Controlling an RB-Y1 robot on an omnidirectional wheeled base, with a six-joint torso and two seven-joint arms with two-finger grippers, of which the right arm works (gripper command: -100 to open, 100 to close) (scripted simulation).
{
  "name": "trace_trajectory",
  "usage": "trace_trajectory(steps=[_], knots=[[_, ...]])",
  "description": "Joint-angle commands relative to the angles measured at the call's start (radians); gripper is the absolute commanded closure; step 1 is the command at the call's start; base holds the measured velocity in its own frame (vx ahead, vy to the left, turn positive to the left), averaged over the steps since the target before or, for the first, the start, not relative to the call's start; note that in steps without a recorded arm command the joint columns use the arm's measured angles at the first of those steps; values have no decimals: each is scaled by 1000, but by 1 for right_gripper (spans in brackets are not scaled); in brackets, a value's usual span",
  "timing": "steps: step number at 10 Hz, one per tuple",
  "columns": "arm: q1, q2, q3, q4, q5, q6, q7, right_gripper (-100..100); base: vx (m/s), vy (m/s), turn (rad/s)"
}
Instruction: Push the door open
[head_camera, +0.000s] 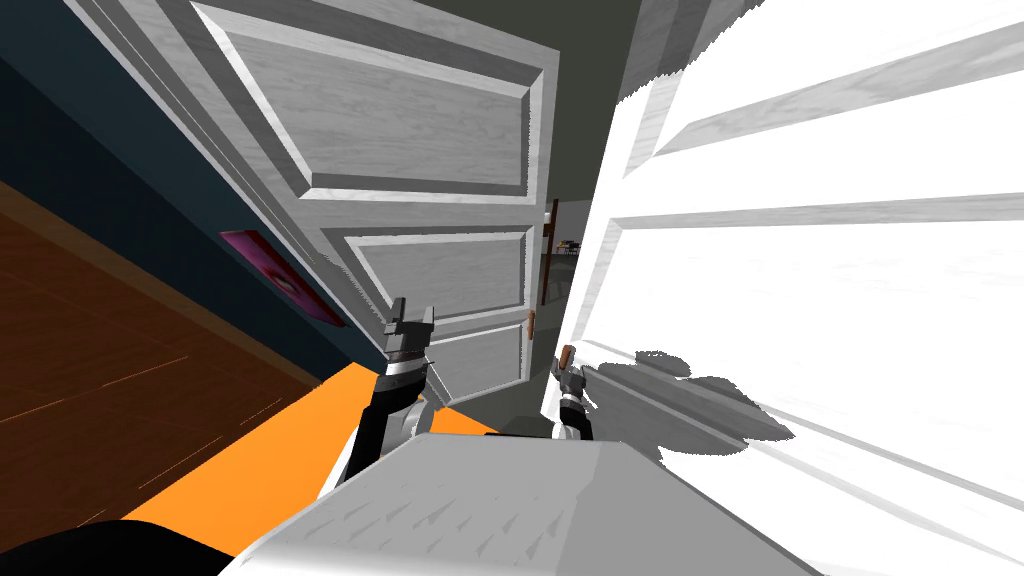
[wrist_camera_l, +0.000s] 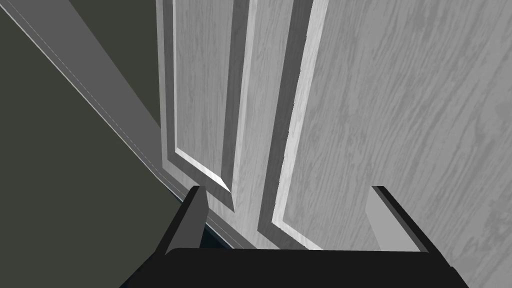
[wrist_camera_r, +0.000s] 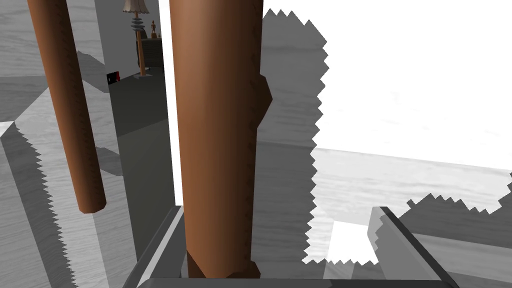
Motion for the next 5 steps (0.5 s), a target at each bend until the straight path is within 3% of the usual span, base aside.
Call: trace_trajectory(steps=[1, 5], knots=[[21, -25, -29, -10, -10, -21, 15, 100, 9, -12, 66], [18, -27, -39, -4, -15, -27, 17, 100, 13, -17, 25]])
